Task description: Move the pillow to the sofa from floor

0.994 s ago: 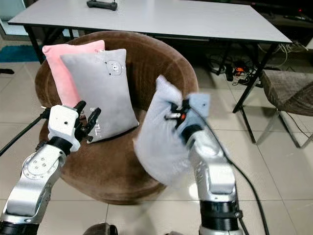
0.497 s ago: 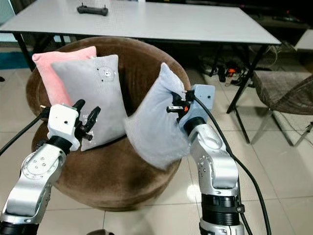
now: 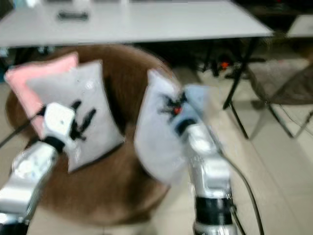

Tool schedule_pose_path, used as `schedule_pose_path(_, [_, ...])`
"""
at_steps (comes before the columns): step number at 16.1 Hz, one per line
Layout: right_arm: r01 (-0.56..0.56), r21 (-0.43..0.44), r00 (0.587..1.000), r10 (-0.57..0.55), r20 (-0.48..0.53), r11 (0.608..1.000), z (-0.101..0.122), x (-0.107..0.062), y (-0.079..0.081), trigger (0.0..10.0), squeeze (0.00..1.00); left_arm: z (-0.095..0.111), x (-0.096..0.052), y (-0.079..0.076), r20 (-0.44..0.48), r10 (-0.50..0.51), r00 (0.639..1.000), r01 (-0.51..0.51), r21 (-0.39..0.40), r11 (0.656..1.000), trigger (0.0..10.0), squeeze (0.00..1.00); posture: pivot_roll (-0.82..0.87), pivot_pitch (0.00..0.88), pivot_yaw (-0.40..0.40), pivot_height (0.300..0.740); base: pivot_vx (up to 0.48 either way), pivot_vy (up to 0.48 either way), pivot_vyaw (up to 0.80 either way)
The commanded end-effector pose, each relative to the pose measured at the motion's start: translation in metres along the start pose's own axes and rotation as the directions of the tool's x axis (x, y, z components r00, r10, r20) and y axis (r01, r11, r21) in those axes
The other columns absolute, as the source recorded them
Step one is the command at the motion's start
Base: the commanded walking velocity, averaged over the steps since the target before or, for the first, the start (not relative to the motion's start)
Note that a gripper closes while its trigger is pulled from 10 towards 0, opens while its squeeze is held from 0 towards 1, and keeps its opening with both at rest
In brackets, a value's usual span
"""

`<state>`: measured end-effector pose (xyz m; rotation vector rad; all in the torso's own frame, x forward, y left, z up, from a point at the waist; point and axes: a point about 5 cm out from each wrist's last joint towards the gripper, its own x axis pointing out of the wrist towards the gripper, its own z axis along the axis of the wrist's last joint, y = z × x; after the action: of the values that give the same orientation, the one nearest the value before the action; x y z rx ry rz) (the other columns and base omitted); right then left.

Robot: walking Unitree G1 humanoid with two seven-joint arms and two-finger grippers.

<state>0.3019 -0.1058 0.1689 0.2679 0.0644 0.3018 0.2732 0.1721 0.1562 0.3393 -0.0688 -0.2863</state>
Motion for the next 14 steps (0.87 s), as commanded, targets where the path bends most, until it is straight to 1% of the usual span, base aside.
schedule_pose_path(1, [0.003, -0.009, 0.997, -0.002, 0.084, 1.0, 0.016, -0.001, -0.003, 10.0, 0.0, 0.003, 0.002, -0.009, 0.016, -0.048, 0.999, 0.048, -0.009, 0.999, 10.0, 0.0, 0.1, 0.0, 0.07, 0.74, 0.337, 0.0, 0.0])
schedule_pose_path(3, [-0.033, -0.035, 0.995, 0.036, 0.091, 0.999, 0.021, 0.001, 0.001, 10.0, 0.0, 0.005, 0.004, -0.01, 0.021, -0.053, 0.998, 0.053, -0.007, 0.999, 10.0, 0.0, 0.1, 0.0, 0.07, 0.74, 0.336, 0.0, 0.0])
schedule_pose_path(4, [-0.065, -0.083, 0.994, 0.072, 0.083, 0.994, 0.022, 0.002, 0.007, 10.0, 0.0, 0.006, 0.004, -0.01, 0.023, -0.053, 0.998, 0.053, -0.009, 0.999, 10.0, 0.0, 0.1, 0.0, 0.07, 0.74, 0.337, 0.0, 0.8])
schedule_pose_path(5, [-0.086, -0.098, 0.992, 0.095, 0.082, 0.991, 0.023, 0.004, 0.011, 10.0, 0.0, 0.006, 0.003, -0.012, 0.024, -0.053, 0.998, 0.054, -0.011, 0.999, 10.0, 0.0, 0.1, 0.0, 0.054, 0.74, 0.337, 0.0, 0.8])
schedule_pose_path(7, [-0.108, -0.075, 0.99, 0.114, 0.086, 0.991, 0.025, 0.009, 0.014, 10.0, 0.0, 0.005, 0.002, -0.015, 0.025, -0.05, 0.998, 0.05, -0.014, 0.999, 10.0, 0.0, 0.11, 0.0, 0.026, 0.74, 0.336, 0.0, 0.0])
schedule_pose_path(9, [-0.114, -0.079, 0.989, 0.121, 0.085, 0.99, 0.026, 0.011, 0.015, 10.0, 0.0, 0.005, 0.001, -0.016, 0.024, -0.046, 0.999, 0.046, -0.014, 0.999, 10.0, 0.0, 0.11, 0.0, 0.014, 0.74, 0.328, 0.0, 0.0])
schedule_pose_path(10, [-0.11, -0.099, 0.99, 0.117, 0.075, 0.989, 0.027, 0.013, 0.014, 10.0, 0.0, 0.004, -0.002, -0.018, 0.019, -0.042, 0.999, 0.042, -0.011, 0.999, 10.0, 0.0, 0.11, 0.0, 0.007, 0.74, 0.277, 0.0, 0.0])
schedule_pose_path(11, [-0.108, -0.11, 0.991, 0.116, 0.066, 0.988, 0.028, 0.014, 0.013, 10.0, 0.0, 0.003, -0.004, -0.019, 0.024, -0.042, 0.999, 0.043, -0.029, 0.999, 10.0, 0.0, 0.11, 0.0, 0.002, 0.74, 0.0, 0.0, 0.0])
schedule_pose_path(14, [-0.098, -0.14, 0.993, 0.106, 0.047, 0.985, 0.03, 0.017, 0.009, 10.0, 0.0, -0.004, -0.008, -0.024, -0.016, -0.068, 0.998, 0.068, -0.014, 0.998, 10.0, 0.0, 0.11, 0.0, -0.01, 0.74, 0.0, 0.0, 0.0])
